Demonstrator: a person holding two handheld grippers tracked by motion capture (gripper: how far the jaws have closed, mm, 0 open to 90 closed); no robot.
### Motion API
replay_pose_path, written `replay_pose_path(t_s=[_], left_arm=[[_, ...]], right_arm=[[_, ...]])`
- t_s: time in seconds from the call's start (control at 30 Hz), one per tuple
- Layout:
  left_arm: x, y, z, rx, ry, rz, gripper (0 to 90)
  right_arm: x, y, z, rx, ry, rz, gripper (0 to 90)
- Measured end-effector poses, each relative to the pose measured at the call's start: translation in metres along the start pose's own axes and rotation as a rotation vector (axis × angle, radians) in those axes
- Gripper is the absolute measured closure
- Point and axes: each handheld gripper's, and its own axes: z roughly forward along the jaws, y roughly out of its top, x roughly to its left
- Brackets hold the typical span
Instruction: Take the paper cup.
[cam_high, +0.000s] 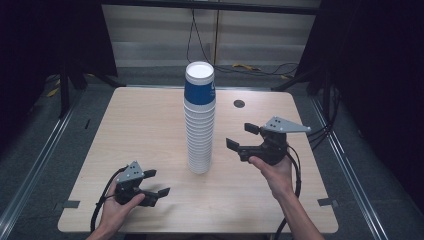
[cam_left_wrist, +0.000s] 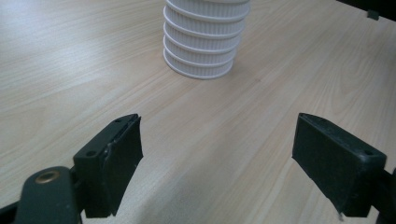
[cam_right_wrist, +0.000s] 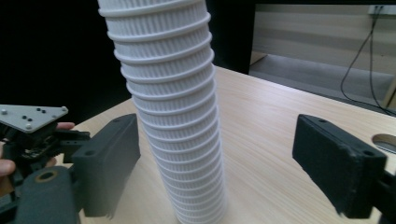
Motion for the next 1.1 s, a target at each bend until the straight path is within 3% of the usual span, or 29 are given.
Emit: replay_pose_path(t_s=[0.07,0.33,0.53,1.1], left_arm=[[0.001,0.0,0.001,0.001,0.001,-0.003,15.8],[0.001,0.001,-0.001,-0.01,0.004,-0.006,15.9],[0.0,0.001,0.001,-0.003,0.008,-0.008,15.9],[0.001,0.001,0.0,0.001,0.008,-0.004,15.9]], right_arm=[[0.001,0.005,0.001,0.006,0.024,0.002,15.2],[0.005,0.038,-0.005,-0.055,0.039,-0.027,14.9],[0.011,0.058,0.003,-0.044,0.075,-0.055,16.6],[0.027,0.098,0.008,-0.099,0.122,-0.106,14.1]])
